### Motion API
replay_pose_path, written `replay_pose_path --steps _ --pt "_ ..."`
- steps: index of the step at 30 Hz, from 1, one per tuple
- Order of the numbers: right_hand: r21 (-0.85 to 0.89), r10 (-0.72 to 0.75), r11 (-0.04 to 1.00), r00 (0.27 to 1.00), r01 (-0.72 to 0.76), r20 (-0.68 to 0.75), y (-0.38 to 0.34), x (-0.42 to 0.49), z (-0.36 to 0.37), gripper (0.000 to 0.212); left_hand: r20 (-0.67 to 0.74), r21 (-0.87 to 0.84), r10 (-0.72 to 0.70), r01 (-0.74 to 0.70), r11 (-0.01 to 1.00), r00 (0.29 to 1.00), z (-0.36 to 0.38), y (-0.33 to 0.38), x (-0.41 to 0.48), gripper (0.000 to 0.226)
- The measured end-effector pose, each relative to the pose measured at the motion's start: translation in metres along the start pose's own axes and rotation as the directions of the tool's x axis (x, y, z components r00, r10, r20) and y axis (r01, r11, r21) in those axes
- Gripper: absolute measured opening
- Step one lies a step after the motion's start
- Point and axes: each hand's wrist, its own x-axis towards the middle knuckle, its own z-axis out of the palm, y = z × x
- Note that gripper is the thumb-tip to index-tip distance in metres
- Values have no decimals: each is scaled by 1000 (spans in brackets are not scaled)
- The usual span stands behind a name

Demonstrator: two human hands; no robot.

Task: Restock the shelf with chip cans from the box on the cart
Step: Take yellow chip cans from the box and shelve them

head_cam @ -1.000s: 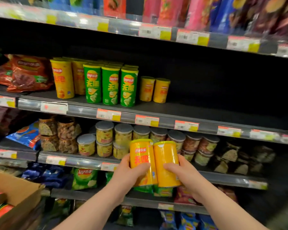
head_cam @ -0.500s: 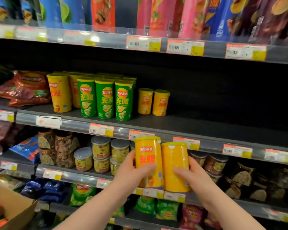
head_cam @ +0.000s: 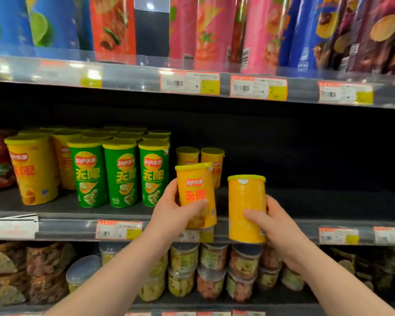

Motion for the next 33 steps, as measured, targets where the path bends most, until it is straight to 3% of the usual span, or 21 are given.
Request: replay_pose_path --steps 7,13,19,33 --pt "31 -26 999 995 29 -91 -8 34 21 45 74 51 53 -56 997 996 -12 -13 42 48" --pt "23 -23 999 991 26 -135 -4 54 24 53 68 135 79 -87 987 995 -7 -22 62 57" --pt "-11 -29 1000 993 28 -117 -5 79 19 54 33 185 49 -54 981 998 -2 -27 78 59" --pt "-169 -15 985 997 27 72 4 134 9 83 -148 385 -8 65 921 989 13 -33 99 58"
